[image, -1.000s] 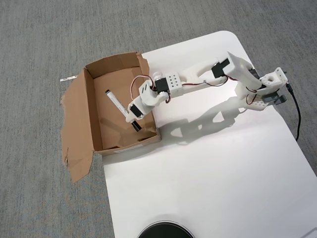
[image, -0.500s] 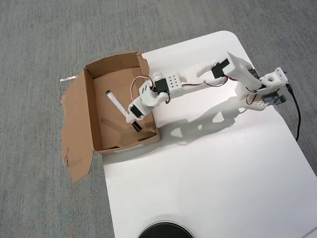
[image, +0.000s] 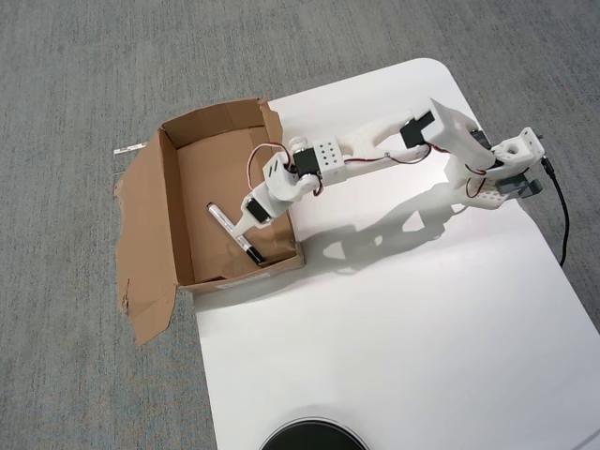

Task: Grasp a pen and put it in the box.

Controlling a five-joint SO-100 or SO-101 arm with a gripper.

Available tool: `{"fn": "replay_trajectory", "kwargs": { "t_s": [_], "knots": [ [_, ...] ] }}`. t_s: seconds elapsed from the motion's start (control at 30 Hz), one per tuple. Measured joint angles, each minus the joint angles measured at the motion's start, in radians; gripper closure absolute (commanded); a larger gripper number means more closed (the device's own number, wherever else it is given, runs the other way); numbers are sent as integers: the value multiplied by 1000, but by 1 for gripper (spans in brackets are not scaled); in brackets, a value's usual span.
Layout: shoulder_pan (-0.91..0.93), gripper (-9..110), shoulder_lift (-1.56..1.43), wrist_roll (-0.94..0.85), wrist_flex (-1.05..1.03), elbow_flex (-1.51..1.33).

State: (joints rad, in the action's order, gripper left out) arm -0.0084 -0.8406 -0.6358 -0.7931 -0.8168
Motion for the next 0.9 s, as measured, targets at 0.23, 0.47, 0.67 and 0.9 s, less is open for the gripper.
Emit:
{"fn": "replay_trajectory", "kwargs": {
  "t_s": [0.23, 0.47, 0.67, 0.9],
  "knots": [
    [-6, 85, -118, 5, 0, 0],
    [0, 85, -192, 61, -3, 0],
    [-6, 85, -414, 290, -92, 0],
    [5, 85, -644, 377, -245, 2]
  ]
}}
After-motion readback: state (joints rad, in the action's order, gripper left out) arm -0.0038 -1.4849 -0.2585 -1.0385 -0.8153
